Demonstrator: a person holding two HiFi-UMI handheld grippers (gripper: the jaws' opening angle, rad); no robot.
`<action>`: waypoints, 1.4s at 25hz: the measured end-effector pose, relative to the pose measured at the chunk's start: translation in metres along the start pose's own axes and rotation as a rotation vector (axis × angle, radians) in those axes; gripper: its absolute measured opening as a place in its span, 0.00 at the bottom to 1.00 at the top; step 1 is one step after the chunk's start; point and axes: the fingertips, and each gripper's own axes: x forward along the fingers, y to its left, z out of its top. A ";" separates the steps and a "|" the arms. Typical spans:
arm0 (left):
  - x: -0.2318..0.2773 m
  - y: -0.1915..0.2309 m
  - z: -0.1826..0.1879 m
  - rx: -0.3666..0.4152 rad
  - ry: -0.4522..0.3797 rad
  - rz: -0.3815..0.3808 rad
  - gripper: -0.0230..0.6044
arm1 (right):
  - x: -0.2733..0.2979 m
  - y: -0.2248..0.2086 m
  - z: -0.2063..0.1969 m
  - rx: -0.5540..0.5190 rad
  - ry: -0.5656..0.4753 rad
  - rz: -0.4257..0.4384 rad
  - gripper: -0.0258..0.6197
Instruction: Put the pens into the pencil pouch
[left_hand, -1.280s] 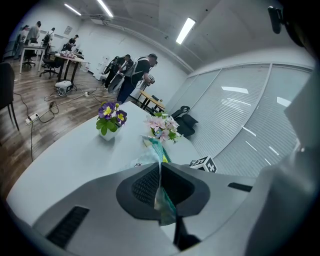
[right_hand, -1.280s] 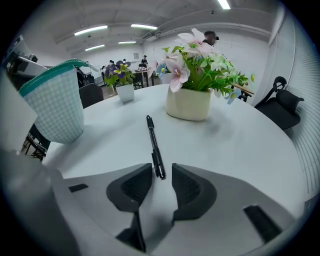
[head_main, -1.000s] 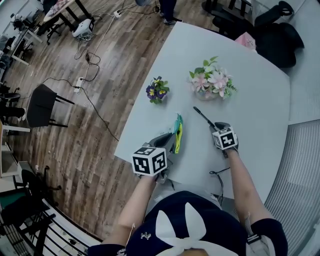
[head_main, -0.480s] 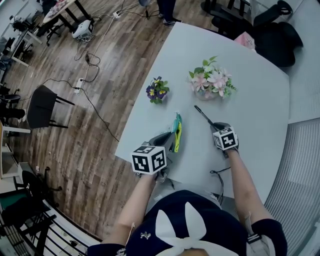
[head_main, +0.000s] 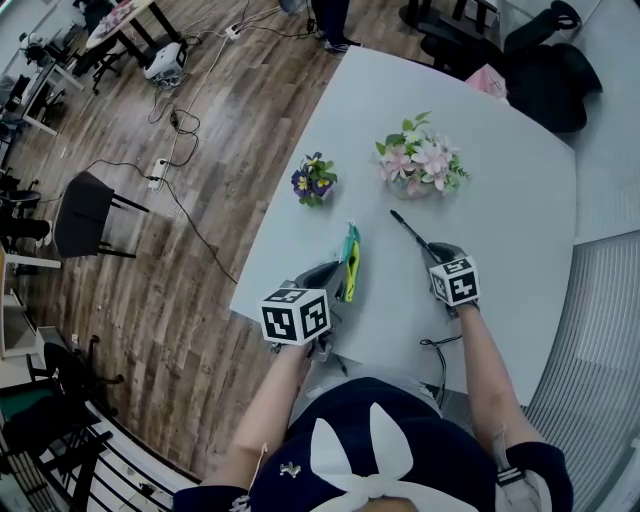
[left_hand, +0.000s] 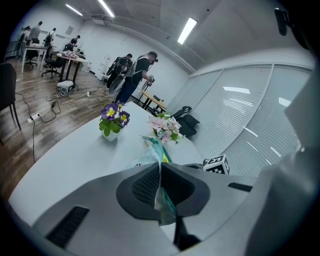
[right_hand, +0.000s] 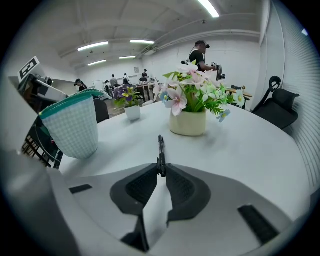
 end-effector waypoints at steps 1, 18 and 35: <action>-0.001 0.000 -0.001 0.001 0.001 0.001 0.09 | -0.002 0.001 0.001 0.002 -0.005 -0.001 0.14; -0.014 -0.001 -0.007 0.019 -0.010 0.030 0.09 | -0.047 0.018 0.026 0.068 -0.140 0.027 0.13; -0.022 -0.007 -0.009 -0.011 -0.044 0.027 0.09 | -0.105 0.035 0.066 0.110 -0.330 0.066 0.13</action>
